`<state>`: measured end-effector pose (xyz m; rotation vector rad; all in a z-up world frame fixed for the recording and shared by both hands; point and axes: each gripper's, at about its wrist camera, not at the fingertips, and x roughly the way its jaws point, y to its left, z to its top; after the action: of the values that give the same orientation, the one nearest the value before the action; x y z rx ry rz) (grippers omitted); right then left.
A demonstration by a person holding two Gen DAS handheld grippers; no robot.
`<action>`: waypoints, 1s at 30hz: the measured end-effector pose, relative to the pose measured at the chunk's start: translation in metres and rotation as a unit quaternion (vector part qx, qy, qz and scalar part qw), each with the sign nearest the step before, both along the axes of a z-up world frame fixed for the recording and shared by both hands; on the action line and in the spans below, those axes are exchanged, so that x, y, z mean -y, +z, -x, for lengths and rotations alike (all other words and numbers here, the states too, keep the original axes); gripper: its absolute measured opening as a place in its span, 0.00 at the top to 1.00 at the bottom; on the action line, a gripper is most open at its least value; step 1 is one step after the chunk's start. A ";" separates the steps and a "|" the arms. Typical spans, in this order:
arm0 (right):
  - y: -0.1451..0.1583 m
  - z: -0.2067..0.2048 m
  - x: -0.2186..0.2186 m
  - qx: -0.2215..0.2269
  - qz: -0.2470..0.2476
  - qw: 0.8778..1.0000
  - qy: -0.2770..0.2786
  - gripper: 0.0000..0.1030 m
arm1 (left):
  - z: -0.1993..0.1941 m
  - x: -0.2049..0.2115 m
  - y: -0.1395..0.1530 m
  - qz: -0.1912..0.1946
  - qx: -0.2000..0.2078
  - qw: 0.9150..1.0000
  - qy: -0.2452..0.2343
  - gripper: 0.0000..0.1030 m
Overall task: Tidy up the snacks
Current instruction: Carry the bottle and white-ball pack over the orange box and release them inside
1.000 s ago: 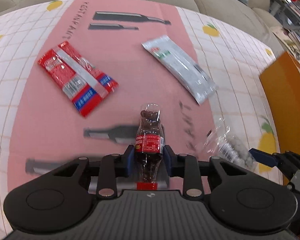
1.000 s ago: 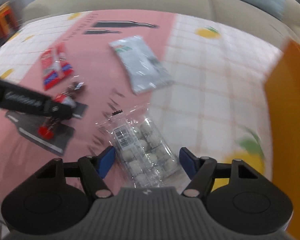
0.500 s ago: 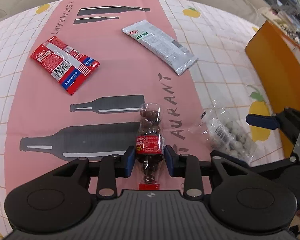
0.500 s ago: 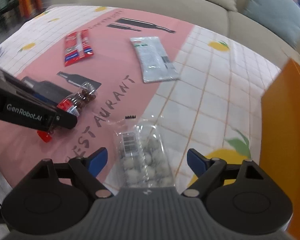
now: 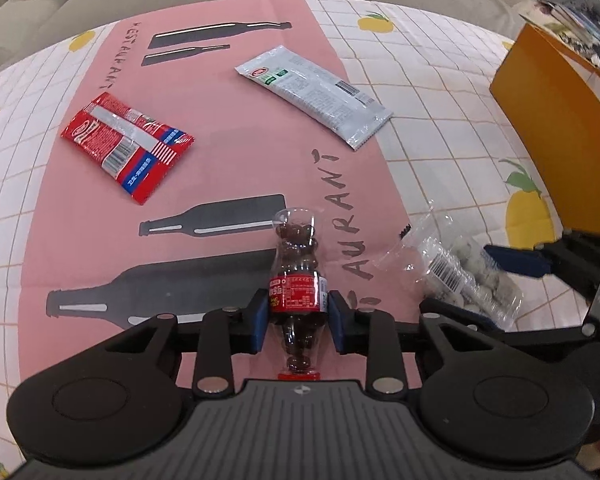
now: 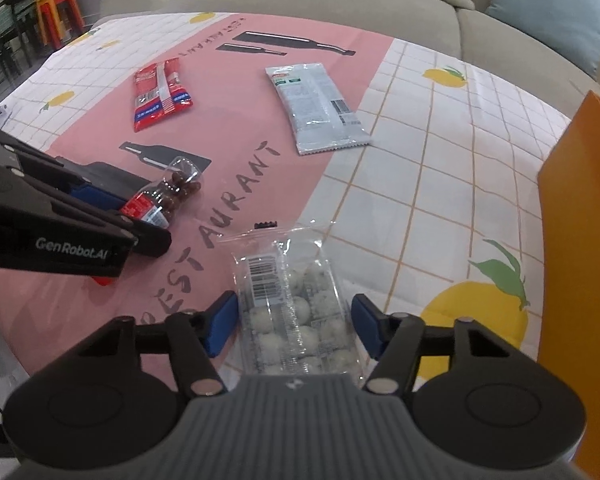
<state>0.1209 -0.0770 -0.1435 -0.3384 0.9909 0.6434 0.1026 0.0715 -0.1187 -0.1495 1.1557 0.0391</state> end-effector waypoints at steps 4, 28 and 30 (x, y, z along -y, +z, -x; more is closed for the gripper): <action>0.001 0.004 -0.002 -0.002 0.001 1.000 -0.027 0.44 | 0.001 -0.001 0.001 0.005 0.001 1.000 0.005 0.67; 0.047 0.010 0.026 -0.042 -0.058 0.991 -0.117 0.49 | 0.024 0.013 0.048 0.058 0.026 0.998 0.011 0.67; 0.057 0.012 0.031 -0.044 -0.065 0.990 -0.118 0.49 | 0.026 0.017 0.059 0.064 0.034 0.997 0.010 0.67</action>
<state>0.1089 -0.1084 -0.0869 -0.0750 1.0493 0.5077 0.0769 0.0540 -0.0599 -0.2731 1.0883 -0.0220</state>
